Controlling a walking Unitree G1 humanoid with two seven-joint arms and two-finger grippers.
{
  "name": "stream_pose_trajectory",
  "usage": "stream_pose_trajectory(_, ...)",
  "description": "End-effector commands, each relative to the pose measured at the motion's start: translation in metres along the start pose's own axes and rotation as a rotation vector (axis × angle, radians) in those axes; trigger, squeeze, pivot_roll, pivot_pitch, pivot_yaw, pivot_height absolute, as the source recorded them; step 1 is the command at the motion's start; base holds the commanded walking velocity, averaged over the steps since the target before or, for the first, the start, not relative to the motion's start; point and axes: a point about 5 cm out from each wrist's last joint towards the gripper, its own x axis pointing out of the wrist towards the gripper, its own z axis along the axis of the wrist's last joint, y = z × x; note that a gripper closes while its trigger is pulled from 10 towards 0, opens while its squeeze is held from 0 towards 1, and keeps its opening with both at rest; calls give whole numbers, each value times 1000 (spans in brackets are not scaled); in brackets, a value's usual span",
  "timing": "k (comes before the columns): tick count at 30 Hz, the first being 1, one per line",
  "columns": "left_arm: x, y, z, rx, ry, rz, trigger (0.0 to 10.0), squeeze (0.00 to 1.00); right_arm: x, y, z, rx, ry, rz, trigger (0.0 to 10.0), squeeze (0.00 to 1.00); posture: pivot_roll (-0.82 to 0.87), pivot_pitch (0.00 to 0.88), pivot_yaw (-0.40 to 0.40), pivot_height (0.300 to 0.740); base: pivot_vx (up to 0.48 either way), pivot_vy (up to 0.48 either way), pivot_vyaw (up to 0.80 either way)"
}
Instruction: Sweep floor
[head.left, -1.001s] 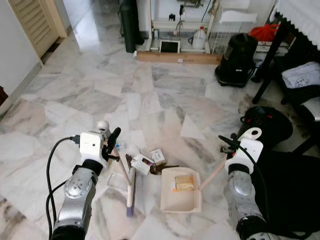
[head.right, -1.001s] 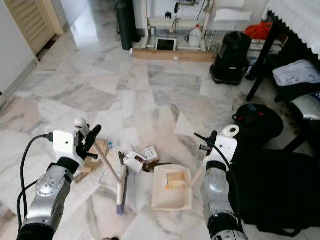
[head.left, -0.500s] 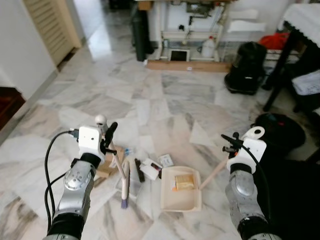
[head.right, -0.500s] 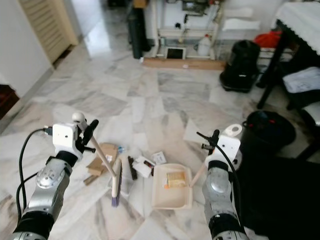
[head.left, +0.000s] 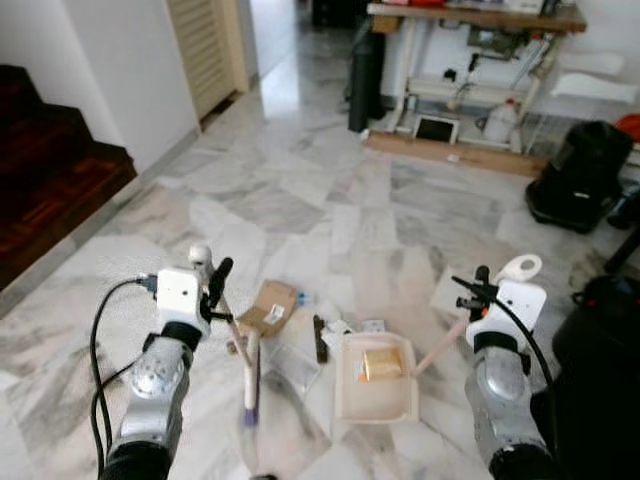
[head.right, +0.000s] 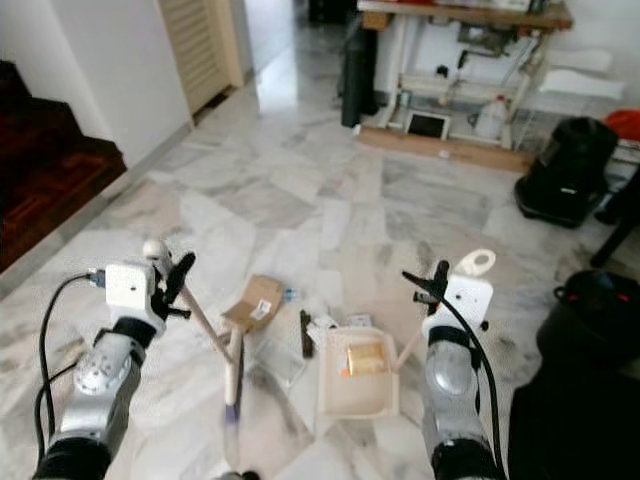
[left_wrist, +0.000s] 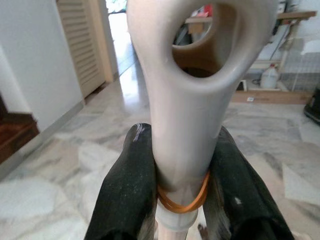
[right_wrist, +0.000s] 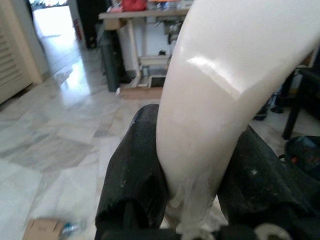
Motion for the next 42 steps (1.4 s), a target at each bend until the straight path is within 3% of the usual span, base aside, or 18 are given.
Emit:
stream_pose_trajectory(1, 1, -1, 5, 26, -33, -2, 10000, 0, 5, 0, 11, 12, -43, 4, 10000, 0, 19, 0, 36, 740, 0, 0, 731)
stream_pose_trajectory(13, -5, -4, 0, 37, -8, -21, 10000, 0, -5, 6, 5, 26, -18, 28, 10000, 0, 19, 0, 48, 740, 0, 0, 723)
stream_pose_trajectory(35, -7, 0, 0, 34, 0, 43, 10000, 0, -4, 18, 6, 50, 4, 67, 10000, 0, 46, 0, 27, 740, 0, 0, 772)
stream_pose_trajectory(42, -4, -2, 1, 29, -2, 56, 10000, 0, -1, 20, 5, 49, 32, 79, 10000, 0, 45, 0, 22, 740, 0, 0, 78)
